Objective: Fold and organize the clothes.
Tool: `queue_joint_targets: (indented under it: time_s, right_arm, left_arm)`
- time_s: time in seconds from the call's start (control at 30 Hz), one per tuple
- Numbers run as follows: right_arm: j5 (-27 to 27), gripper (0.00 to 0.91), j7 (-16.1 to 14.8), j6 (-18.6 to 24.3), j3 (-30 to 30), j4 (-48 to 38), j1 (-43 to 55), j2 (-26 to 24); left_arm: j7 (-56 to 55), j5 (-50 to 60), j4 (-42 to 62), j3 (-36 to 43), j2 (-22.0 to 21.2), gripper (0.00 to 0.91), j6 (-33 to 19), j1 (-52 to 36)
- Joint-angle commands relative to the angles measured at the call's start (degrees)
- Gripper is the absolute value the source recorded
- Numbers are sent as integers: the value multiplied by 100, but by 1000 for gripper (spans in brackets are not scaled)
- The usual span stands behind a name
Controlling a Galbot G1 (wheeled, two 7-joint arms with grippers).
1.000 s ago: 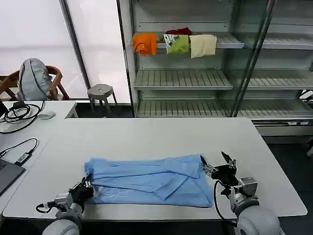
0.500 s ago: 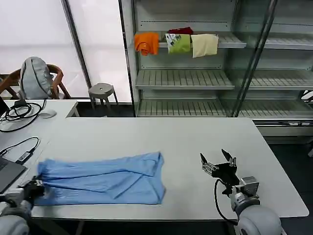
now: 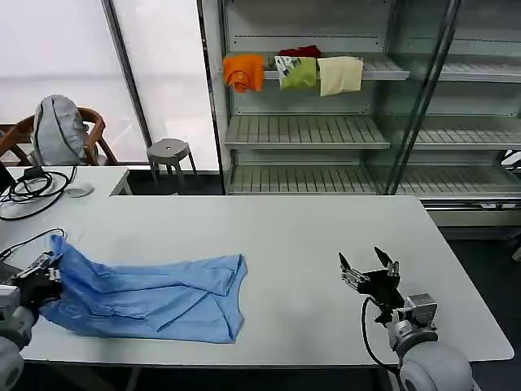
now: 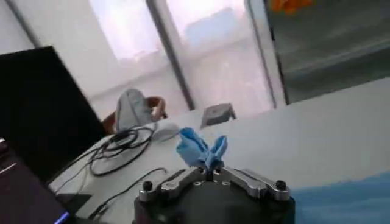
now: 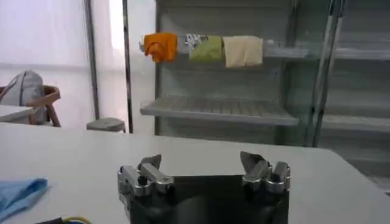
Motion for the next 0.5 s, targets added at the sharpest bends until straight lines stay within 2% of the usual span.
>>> queue_joint_targets:
  time_s: [0.03,0.2,0.5]
  right_arm:
    - [-20,907,2,0,115,55,-40,-17]
    - [-18,907,2,-7,296,82,-134,-59]
    - [-16,907,1,-14,445,103,-254,-40]
  left_arm:
    - [147,435,-1208,2002,-604,0,342,-898]
    - [216,697,-1095,2812,-1022,0,430,-1150]
    - [24,478,-561,3351,-1305,0,529,-1683]
